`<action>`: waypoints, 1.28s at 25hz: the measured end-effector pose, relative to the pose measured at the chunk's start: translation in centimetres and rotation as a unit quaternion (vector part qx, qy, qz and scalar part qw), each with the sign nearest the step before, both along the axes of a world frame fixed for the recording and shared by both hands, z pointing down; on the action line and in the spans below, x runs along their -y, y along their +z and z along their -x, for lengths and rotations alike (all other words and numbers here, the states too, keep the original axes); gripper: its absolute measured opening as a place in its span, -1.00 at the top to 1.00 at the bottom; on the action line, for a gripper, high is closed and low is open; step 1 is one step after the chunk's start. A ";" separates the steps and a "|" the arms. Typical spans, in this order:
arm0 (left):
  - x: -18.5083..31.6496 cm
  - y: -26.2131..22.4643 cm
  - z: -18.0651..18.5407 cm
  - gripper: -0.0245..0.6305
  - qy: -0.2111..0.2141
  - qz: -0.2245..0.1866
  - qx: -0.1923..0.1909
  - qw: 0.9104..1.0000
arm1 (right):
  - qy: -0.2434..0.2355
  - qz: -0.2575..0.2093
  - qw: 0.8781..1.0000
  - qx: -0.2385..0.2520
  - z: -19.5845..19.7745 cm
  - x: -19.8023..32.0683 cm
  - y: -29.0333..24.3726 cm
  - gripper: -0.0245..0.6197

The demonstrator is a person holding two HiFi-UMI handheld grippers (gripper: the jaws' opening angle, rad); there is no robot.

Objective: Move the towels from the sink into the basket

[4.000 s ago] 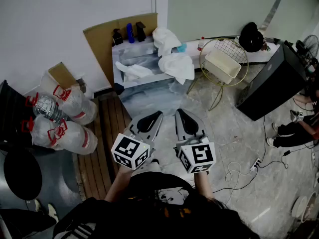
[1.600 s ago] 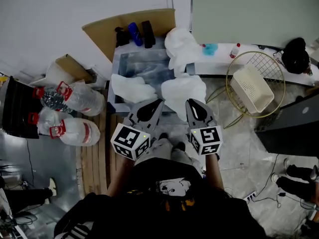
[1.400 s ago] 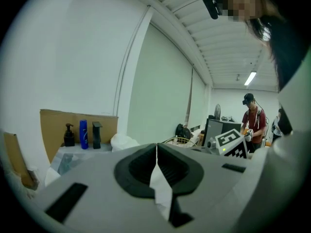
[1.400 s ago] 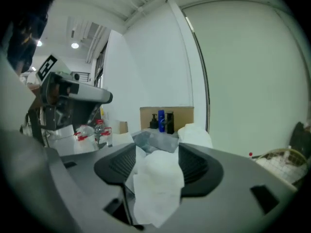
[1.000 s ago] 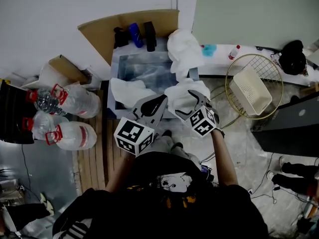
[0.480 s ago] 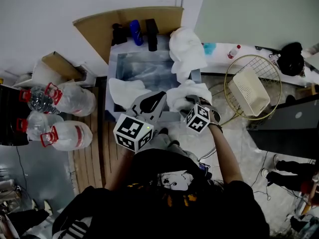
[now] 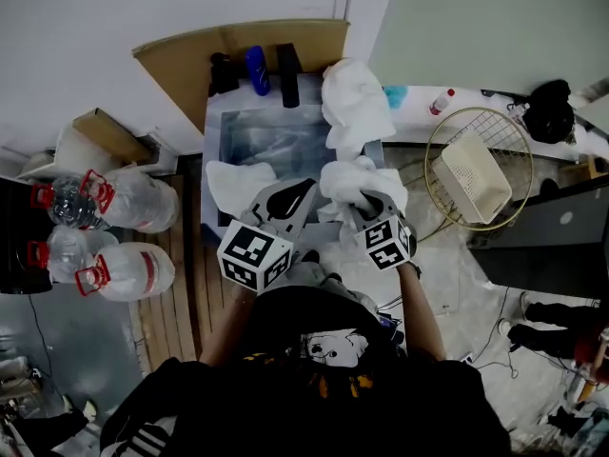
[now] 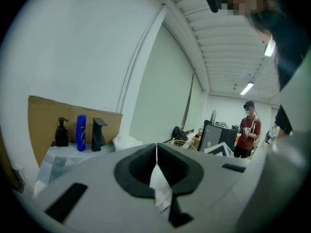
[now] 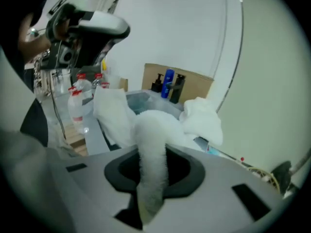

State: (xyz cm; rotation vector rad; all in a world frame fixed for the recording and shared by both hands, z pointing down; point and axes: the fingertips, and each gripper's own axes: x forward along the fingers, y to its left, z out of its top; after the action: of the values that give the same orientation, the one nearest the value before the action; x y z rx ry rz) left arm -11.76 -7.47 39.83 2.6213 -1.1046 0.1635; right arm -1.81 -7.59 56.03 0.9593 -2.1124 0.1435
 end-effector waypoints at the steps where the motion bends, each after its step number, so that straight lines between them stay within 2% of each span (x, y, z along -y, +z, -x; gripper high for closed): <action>1: 0.1 0.0 0.0 0.89 0.004 -0.001 0.000 1.000 | 0.022 -0.003 0.999 0.023 -0.1 0.4 -0.8 0.69; 4: 0.7 -0.2 -0.2 0.89 0.021 -0.008 -0.005 1.000 | 0.079 -0.019 0.993 0.085 -0.6 1.4 -3.6 0.70; 7: 1.1 -0.5 -0.5 0.89 0.037 -0.014 -0.010 0.999 | 0.126 -0.045 0.982 0.136 -1.4 2.0 -6.9 0.70; 14: 1.4 -0.8 -2.8 0.89 0.089 -0.022 -0.020 0.996 | 0.219 -0.106 0.938 0.247 -5.1 2.0 -13.8 0.70; 26: 1.1 -3.0 -12.2 0.89 0.193 -0.049 -0.035 0.979 | 0.279 -0.170 0.903 0.278 -13.1 1.1 -19.0 0.71; 32: 2.0 -2.9 -18.6 0.89 0.208 -0.046 -0.033 0.976 | 0.296 -0.178 0.886 0.309 -19.5 1.9 -19.7 0.71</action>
State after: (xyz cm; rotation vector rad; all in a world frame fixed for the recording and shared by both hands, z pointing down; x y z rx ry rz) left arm 6.83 -9.50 36.90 2.8860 -0.5394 0.1130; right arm 17.69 -9.53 36.38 1.9841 -2.3705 0.4264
